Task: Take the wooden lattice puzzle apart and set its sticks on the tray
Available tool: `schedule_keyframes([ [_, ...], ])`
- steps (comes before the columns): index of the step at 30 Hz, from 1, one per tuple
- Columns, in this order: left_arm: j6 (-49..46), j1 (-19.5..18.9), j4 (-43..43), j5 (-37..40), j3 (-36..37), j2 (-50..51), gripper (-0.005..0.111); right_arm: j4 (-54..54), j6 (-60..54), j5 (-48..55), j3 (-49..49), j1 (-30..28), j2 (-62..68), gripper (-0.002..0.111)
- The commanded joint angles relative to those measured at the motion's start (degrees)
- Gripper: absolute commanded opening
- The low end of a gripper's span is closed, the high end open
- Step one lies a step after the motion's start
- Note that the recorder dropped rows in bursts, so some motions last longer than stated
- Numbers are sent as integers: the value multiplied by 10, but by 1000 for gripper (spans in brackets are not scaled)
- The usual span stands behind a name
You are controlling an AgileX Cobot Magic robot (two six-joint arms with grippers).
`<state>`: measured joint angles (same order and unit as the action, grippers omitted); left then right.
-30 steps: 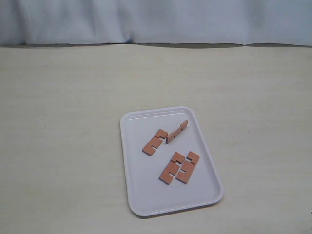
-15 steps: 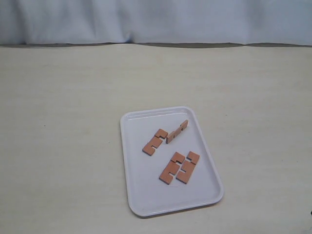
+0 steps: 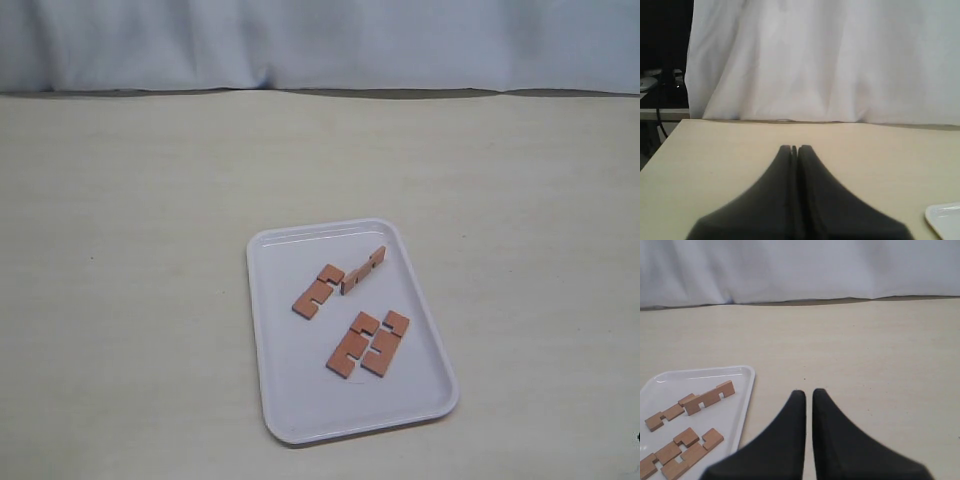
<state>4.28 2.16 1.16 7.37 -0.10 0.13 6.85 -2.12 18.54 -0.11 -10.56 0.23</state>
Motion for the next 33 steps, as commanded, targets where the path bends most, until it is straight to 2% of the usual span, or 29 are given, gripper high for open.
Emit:
schedule_keyframes([
  [1, 4, 6, -20, 1, 1, -1, 0, 0, -1, -2, 1, 2, -2, 4],
  [10, 4, 6, -34, 105, 1, -1, 0, 0, -1, -2, 1, 2, -2, 4],
  [33, 5, 6, -48, 126, 1, -1, 0, 0, -1, -2, 1, 2, -2, 4],
])
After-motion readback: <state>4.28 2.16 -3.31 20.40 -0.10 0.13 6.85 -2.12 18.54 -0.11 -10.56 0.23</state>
